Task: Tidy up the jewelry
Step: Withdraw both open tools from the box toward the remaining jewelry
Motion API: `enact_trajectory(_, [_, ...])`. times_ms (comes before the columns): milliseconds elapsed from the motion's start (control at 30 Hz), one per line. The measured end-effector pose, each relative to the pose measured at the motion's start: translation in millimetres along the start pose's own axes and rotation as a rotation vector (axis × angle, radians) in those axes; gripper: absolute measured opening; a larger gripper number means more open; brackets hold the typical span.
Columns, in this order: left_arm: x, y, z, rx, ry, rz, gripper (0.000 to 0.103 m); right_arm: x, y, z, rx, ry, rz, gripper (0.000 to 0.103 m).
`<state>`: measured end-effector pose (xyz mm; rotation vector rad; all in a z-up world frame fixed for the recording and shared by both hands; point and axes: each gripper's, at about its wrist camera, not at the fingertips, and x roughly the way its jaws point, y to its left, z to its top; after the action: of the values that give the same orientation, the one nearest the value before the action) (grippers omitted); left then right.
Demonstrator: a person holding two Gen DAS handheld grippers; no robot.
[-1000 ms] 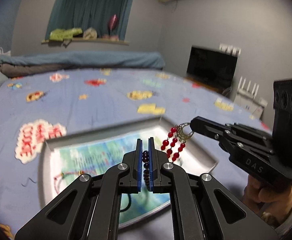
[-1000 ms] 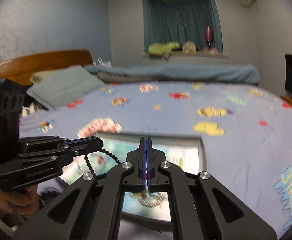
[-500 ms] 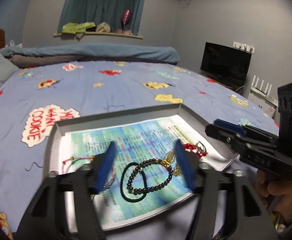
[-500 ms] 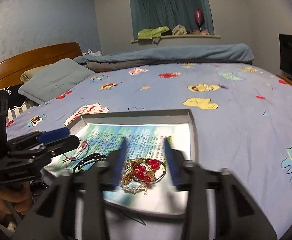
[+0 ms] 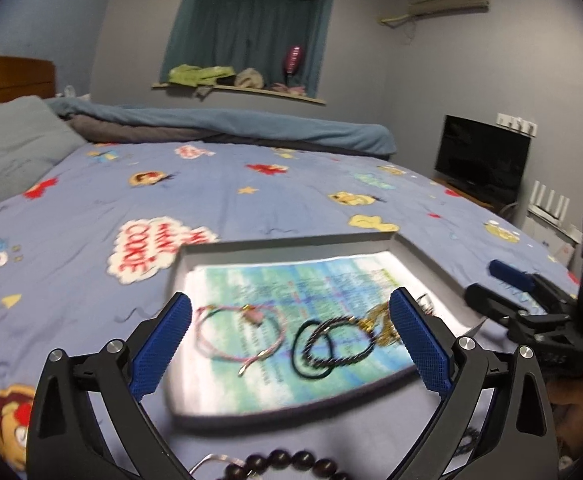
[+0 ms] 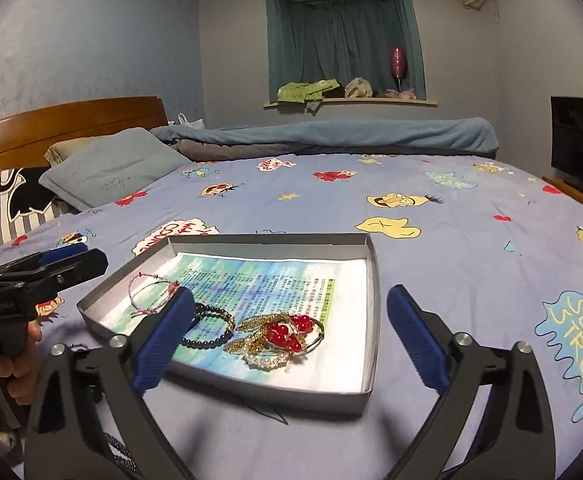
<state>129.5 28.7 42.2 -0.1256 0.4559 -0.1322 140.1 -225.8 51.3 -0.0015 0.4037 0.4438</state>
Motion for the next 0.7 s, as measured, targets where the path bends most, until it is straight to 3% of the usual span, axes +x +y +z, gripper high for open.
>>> enact_trajectory(167, [-6.4,4.9,-14.7,-0.018,0.021,0.035,0.098,-5.3,4.2,-7.9,-0.021,0.018,-0.018,0.098])
enact_trajectory(333, [-18.2,7.6,-27.8,-0.025,-0.009,0.06,0.098,-11.7,5.8,-12.9,-0.024,0.009,-0.03,0.098])
enact_trajectory(700, [-36.5,-8.0,-48.5,0.024,-0.029,0.057,0.098,-27.5,19.6,-26.5,-0.062,0.012,-0.036,0.098])
